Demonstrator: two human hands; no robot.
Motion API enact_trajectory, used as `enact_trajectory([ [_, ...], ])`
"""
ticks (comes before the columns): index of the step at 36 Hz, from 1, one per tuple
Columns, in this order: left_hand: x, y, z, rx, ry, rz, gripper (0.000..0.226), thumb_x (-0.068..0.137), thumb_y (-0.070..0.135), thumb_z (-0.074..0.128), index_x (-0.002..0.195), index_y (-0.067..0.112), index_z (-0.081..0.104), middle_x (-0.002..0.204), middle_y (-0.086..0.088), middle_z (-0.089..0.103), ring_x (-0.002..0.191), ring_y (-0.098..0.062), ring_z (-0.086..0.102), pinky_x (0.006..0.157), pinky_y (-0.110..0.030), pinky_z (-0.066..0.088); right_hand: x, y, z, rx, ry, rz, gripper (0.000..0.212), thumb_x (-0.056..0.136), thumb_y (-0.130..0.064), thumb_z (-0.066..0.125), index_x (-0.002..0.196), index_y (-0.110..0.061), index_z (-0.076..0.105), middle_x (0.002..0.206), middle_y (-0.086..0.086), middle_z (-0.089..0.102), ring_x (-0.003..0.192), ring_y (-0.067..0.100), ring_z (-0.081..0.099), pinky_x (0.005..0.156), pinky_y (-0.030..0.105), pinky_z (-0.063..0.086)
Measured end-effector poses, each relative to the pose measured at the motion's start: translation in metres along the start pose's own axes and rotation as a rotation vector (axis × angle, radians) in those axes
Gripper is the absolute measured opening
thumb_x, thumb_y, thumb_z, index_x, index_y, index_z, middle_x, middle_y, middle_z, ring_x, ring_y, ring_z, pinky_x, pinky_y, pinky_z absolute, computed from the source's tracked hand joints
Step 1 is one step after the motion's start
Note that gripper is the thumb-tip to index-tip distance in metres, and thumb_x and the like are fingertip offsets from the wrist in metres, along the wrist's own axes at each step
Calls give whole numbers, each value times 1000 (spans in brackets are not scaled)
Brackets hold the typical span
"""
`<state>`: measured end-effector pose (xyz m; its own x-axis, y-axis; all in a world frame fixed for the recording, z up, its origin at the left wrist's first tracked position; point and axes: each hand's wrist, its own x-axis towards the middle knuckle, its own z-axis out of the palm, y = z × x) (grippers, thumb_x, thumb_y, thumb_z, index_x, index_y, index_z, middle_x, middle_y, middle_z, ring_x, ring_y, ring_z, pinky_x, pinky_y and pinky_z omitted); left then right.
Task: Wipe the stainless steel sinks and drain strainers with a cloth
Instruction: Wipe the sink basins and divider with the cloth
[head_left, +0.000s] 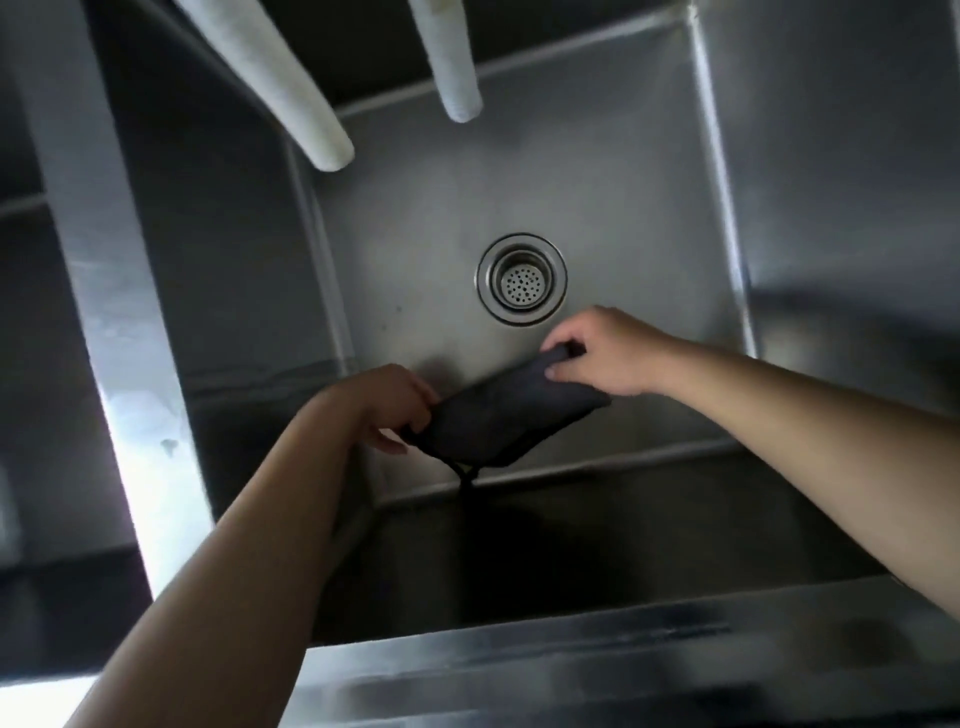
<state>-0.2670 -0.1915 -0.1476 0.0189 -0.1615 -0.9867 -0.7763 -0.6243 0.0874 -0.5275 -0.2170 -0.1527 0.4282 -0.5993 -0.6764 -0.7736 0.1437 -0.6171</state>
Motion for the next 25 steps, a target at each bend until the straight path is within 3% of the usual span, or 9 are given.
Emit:
enact_trajectory([
  [2, -2, -1, -13, 149, 126, 8, 33, 81, -6, 50, 86, 18, 72, 83, -5, 70, 73, -23, 67, 51, -29, 56, 17, -13, 5, 83, -11, -14, 7, 85, -20, 74, 92, -22, 73, 85, -1, 70, 81, 16, 62, 71, 27, 43],
  [5, 4, -2, -31, 232, 617, 22, 37, 85, 4, 53, 116, 17, 69, 124, -12, 66, 113, -32, 62, 91, -40, 54, 50, -28, 12, 240, 171, -4, 26, 88, -17, 72, 114, -13, 72, 107, 7, 71, 100, 21, 65, 76, 23, 41],
  [7, 8, -2, -31, 151, 961, 91, 51, 84, 5, 52, 132, 21, 58, 136, -12, 57, 124, -34, 53, 98, -43, 48, 68, -37, 14, 365, 316, 27, 48, 88, -19, 72, 134, -19, 59, 129, 5, 62, 117, 20, 59, 91, 21, 42],
  [9, 14, 0, -24, 123, 1170, 264, 57, 82, 4, 49, 137, 18, 52, 145, -13, 48, 130, -36, 44, 102, -45, 42, 79, -41, 18, 417, 374, 57, 68, 88, -21, 72, 148, -26, 41, 145, 4, 49, 129, 19, 49, 106, 27, 41],
  [12, 34, 6, 0, 205, 1128, 445, 56, 89, 15, 50, 145, 17, 46, 157, -15, 34, 142, -36, 32, 113, -46, 30, 81, -39, 28, 286, 400, 77, 70, 88, -20, 68, 151, -22, 36, 152, 4, 42, 138, 23, 42, 114, 37, 37],
  [15, 64, 9, 31, 216, 849, 349, 67, 99, 48, 41, 157, 34, 13, 166, -6, 1, 152, -32, 1, 122, -49, 7, 61, -27, 37, 49, 386, 82, 71, 86, -24, 66, 150, -24, 36, 154, 1, 38, 139, 28, 40, 109, 47, 40],
  [17, 84, 4, 46, 221, 761, 277, 72, 98, 62, 31, 156, 39, -5, 165, -1, -14, 151, -30, -14, 122, -51, -2, 46, -12, 38, -98, 366, 89, 72, 85, -27, 65, 150, -26, 34, 158, 2, 31, 142, 29, 35, 109, 49, 38],
  [21, 108, 0, 47, 259, 825, 275, 74, 95, 68, 22, 153, 40, -14, 163, 0, -22, 149, -29, -22, 121, -50, -10, 19, 30, 31, -279, 262, 193, 79, 87, -35, 62, 154, -34, 19, 167, 3, 5, 152, 28, 12, 116, 54, 24],
  [25, 123, 14, 4, 296, 843, 199, 76, 92, 73, 18, 152, 41, -16, 163, 0, -23, 149, -30, -22, 119, -49, -14, -3, 64, 18, -328, 172, 313, 82, 89, -51, 57, 150, -46, 3, 166, -6, -9, 153, 28, 6, 114, 58, 23],
])
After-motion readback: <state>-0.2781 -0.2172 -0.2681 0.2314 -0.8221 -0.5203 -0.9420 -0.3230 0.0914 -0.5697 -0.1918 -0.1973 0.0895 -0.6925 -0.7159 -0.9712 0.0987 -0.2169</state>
